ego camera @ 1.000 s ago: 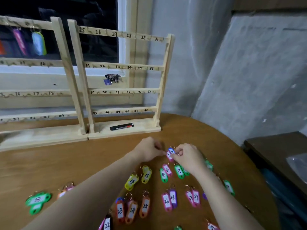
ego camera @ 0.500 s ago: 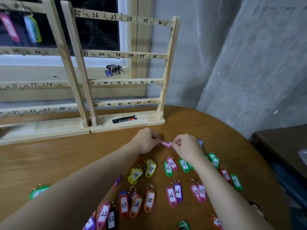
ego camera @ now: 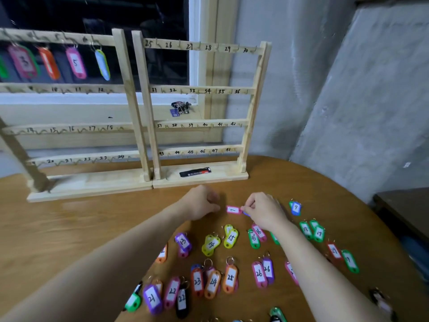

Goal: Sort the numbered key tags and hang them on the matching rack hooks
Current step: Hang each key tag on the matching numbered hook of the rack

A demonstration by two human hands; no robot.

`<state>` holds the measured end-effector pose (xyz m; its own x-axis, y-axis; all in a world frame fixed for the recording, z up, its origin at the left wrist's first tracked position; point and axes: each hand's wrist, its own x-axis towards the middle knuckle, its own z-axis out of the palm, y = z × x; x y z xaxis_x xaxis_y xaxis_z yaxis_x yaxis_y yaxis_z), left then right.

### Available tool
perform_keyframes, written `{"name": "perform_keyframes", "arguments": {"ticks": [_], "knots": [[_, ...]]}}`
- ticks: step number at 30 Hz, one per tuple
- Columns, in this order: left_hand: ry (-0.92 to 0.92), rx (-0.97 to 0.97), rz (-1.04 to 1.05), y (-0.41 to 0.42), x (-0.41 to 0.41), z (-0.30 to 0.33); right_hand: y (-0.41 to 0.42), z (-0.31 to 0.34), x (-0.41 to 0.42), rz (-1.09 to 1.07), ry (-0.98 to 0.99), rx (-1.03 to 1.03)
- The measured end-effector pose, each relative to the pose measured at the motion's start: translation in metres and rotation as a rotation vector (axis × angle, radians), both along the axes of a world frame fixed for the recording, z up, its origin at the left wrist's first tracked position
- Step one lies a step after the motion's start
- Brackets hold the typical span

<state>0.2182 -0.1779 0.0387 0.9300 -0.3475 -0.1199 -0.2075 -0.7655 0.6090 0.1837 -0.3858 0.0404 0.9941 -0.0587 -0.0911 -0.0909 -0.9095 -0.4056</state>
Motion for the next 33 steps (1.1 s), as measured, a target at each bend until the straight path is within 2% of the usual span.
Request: {"name": "perform_keyframes", "arguments": {"ticks": [7,16,24,29,33], "knots": [[-0.059,0.053,-0.093,-0.015,0.004,-0.008,-0.008,-0.007,-0.004,-0.011,-0.061,0.066],[-0.097,-0.016,-0.112,-0.007,0.008,-0.013,-0.004,0.008,-0.001,-0.092,-0.13,0.427],[-0.032,-0.049,-0.143,-0.003,0.003,-0.009,0.003,0.027,-0.01,-0.149,-0.125,0.612],[-0.118,0.032,-0.16,-0.016,0.0,-0.009,-0.003,0.033,-0.018,-0.178,-0.141,0.696],[-0.16,0.027,-0.138,-0.011,-0.004,-0.003,0.002,0.038,-0.021,-0.161,-0.139,0.744]]}}
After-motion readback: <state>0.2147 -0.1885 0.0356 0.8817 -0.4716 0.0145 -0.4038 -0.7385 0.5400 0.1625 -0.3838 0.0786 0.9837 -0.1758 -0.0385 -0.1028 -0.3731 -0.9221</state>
